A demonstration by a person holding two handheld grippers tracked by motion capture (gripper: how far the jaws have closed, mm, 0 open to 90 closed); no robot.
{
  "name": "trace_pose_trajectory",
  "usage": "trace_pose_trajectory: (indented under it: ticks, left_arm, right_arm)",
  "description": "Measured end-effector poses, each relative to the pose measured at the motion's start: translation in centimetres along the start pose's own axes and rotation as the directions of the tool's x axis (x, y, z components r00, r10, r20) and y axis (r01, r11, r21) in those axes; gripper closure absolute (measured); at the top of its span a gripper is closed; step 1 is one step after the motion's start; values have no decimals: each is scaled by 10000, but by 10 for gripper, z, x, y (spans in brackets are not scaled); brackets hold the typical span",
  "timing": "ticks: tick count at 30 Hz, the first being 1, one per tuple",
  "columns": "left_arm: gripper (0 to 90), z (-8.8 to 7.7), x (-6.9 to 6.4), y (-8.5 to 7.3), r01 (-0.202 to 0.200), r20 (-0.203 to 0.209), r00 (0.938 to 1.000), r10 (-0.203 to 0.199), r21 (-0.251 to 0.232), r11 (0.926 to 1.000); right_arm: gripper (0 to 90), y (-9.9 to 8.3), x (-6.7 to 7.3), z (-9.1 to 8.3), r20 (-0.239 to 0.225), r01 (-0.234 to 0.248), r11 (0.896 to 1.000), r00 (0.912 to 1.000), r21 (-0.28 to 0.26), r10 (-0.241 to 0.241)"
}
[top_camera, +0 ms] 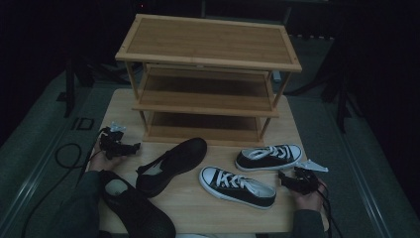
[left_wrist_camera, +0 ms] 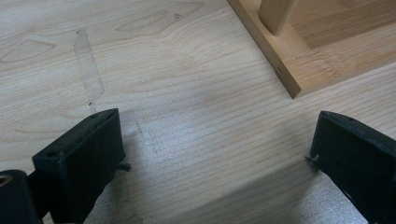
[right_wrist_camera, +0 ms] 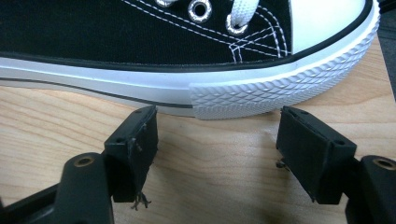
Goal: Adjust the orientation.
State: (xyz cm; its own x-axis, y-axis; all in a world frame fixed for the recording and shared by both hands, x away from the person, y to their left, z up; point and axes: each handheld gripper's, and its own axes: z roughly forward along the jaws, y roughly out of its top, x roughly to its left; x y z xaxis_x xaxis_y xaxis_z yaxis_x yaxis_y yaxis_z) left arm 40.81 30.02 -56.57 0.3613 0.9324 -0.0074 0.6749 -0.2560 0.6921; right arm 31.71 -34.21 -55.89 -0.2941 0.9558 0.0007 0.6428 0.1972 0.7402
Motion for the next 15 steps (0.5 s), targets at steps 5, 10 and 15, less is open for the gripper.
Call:
trace_pose_trajectory:
  ticks: [5,10,15]
  left_arm:
    - [89,-2,-1,-2,76,-56,10000,-77,-112,9999]
    - [161,-5,3,-1,-131,151,9998,133,-107,9999]
    - [244,-8,2,3,-90,111,9999,88,178,9998]
  right_arm:
    - [284,0,0,0,-8,5,10000,10000,0,-5]
    - [282,0,0,0,-12,13,10000,10000,4,-13]
    - [275,0,0,0,-51,51,10000,10000,15,-51]
